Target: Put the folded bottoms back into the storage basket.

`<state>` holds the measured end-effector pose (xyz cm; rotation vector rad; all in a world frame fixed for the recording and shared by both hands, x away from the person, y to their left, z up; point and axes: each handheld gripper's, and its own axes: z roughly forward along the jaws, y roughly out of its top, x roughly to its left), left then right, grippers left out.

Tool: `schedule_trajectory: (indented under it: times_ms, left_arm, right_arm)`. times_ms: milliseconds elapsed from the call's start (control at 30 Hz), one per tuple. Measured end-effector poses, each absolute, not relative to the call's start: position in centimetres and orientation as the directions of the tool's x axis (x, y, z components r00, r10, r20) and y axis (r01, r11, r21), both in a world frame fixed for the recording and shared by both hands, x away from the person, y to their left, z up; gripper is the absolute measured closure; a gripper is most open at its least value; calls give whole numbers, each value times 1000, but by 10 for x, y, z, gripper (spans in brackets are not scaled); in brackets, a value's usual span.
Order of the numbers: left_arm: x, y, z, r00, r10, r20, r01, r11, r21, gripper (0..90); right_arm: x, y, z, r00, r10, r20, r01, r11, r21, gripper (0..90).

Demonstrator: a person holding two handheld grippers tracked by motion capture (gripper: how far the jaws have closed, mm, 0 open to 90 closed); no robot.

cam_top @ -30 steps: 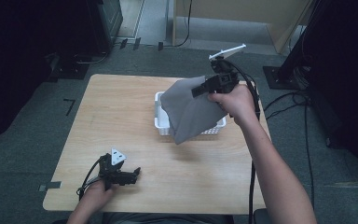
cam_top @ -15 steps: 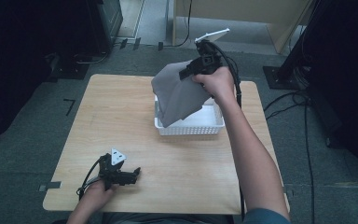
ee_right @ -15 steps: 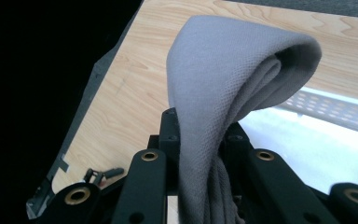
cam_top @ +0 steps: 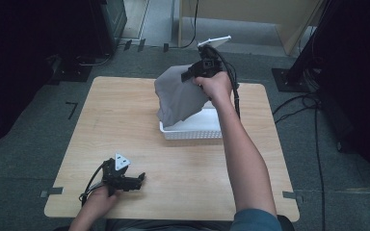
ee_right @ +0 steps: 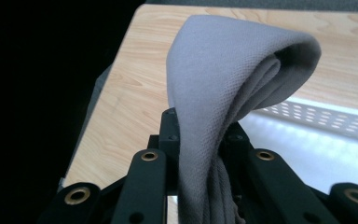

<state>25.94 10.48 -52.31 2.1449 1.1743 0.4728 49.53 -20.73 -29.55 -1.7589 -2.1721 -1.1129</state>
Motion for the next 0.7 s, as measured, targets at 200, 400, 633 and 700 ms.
schedule_trajectory:
  times_ms: [200, 400, 633, 700]
  left_arm:
    - [259, 105, -523, 536, 844, 8, 613, -395, 684, 0]
    - [259, 105, -523, 535, 845, 8, 613, -395, 684, 0]
    - [259, 105, -523, 535, 845, 8, 613, -395, 685, 0]
    - [259, 104, -523, 534, 845, 7, 614, -393, 685, 0]
  right_arm:
    - [502, -226, -332, -251, 792, 557, 905, -12, 425, 758]
    - [502, -247, -363, -186, 788, 586, 919, -71, 388, 757]
    - [495, -268, -393, -136, 782, 608, 926, -118, 359, 755]
    - [493, -273, -399, -123, 782, 610, 928, -128, 351, 755]
